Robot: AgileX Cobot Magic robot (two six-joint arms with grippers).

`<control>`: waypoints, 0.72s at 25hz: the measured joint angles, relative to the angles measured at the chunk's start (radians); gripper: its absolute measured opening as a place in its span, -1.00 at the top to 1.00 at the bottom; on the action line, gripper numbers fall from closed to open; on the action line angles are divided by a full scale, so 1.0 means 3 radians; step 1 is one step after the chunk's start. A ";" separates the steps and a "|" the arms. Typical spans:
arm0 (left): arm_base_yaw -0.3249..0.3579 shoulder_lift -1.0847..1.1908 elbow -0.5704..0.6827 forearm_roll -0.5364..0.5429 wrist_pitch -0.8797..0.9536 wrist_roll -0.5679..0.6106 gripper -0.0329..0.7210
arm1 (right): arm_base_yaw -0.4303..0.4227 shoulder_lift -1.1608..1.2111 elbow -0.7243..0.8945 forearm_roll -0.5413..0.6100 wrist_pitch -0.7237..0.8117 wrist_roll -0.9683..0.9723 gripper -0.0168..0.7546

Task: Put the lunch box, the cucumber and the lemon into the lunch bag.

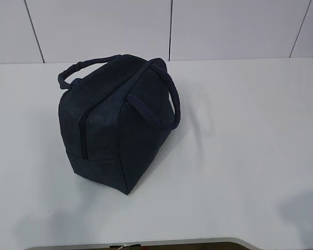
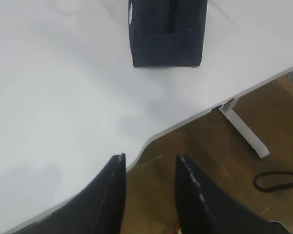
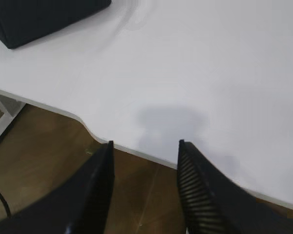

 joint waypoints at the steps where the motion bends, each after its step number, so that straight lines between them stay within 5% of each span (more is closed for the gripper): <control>1: 0.0000 0.0000 0.0019 0.0016 -0.0049 0.0000 0.27 | 0.0000 0.0000 0.0030 0.0000 -0.0053 0.0000 0.04; 18: 0.0094 0.0000 0.0133 0.0107 -0.0281 0.0008 0.27 | -0.0090 0.0000 0.0063 -0.0005 -0.0136 -0.0008 0.04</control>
